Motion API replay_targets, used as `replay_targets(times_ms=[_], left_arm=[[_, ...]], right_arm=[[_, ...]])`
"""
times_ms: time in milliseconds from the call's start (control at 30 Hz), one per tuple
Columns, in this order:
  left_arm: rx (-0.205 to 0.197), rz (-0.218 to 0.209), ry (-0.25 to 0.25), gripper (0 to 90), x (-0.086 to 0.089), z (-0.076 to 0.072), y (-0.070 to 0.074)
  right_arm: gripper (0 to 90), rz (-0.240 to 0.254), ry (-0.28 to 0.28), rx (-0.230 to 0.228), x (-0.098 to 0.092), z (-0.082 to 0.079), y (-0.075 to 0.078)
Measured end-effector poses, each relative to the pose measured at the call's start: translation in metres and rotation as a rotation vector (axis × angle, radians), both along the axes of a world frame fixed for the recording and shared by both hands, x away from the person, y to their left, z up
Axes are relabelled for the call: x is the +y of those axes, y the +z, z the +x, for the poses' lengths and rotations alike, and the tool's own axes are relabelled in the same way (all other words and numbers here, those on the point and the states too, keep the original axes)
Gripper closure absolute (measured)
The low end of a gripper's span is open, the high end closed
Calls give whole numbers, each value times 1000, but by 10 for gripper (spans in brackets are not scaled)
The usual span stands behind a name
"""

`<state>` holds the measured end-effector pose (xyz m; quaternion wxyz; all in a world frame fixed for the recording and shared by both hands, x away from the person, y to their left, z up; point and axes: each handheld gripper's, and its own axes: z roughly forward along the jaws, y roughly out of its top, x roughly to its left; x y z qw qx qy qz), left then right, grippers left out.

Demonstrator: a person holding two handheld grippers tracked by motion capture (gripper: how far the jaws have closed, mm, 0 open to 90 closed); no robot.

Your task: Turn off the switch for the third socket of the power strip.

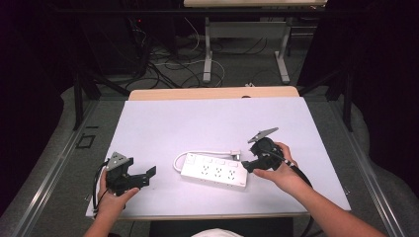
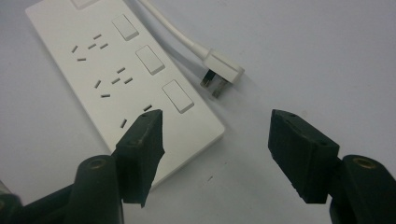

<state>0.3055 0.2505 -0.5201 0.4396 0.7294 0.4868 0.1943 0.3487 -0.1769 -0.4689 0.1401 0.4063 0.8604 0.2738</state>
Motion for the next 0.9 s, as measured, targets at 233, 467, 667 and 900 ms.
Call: replay_targets(times_ms=[233, 467, 667, 900], left_arm=[[0, 1, 0, 46, 0, 0, 0], [0, -1, 1, 47, 0, 0, 0], [4, 1, -1, 48, 0, 0, 0], [5, 1, 0, 48, 0, 0, -1]], right_arm=[[375, 3, -2, 6, 6, 8, -2], [393, 7, -14, 17, 11, 15, -3], [394, 19, -24, 45, 16, 18, -4], [439, 19, -23, 76, 21, 23, -6]])
